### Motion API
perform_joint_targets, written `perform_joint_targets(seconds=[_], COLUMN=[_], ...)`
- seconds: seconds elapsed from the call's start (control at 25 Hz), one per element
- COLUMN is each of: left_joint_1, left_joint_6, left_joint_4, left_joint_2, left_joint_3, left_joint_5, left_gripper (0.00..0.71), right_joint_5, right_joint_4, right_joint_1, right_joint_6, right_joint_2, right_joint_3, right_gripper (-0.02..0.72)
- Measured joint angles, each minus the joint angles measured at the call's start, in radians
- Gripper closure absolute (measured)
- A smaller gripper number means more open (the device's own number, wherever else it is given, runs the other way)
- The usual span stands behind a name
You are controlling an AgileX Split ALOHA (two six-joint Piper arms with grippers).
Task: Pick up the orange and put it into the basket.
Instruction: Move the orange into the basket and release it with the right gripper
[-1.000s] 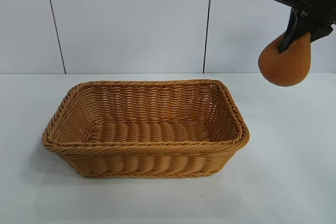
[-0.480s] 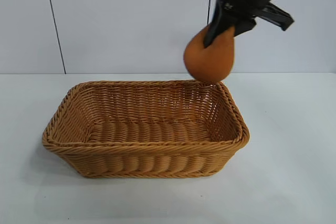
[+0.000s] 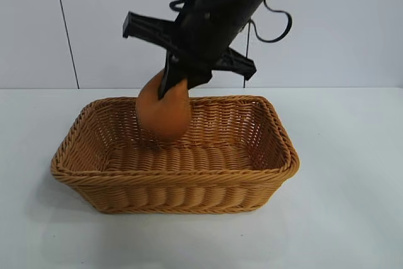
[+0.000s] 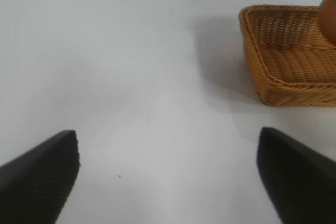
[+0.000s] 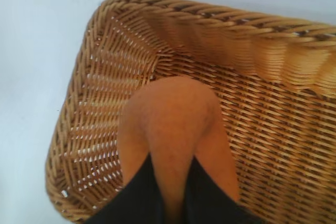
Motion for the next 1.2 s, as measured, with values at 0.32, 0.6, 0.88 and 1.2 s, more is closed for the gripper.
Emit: perform_joint_targets(seconds=[0.32,0.6,0.88,1.2], left_joint_1=[0.000,0.000,0.000,0.000], left_joint_6=[0.000,0.000,0.000,0.000], left_joint_4=[0.000,0.000,0.000,0.000], left_joint_2=[0.000,0.000,0.000,0.000], left_joint_3=[0.000,0.000,0.001,0.001], left_joint_5=[0.000,0.000,0.000,0.000], left_gripper=[0.059,0.059,0.059,0.059], right_joint_5=[-0.010,-0.008,0.032,0.392], right_joint_4=[-0.020,-0.020,-0.059,-0.185], right_joint_1=[0.000,0.000,0.000,0.000], right_joint_6=[0.000,0.000,0.001,0.057], right_joint_2=[0.095,0.095,0.068,0.039], right_joint_3=[0.000,0.000,-0.003,-0.221], right_gripper=[0.703,0.468,0.036,0.009])
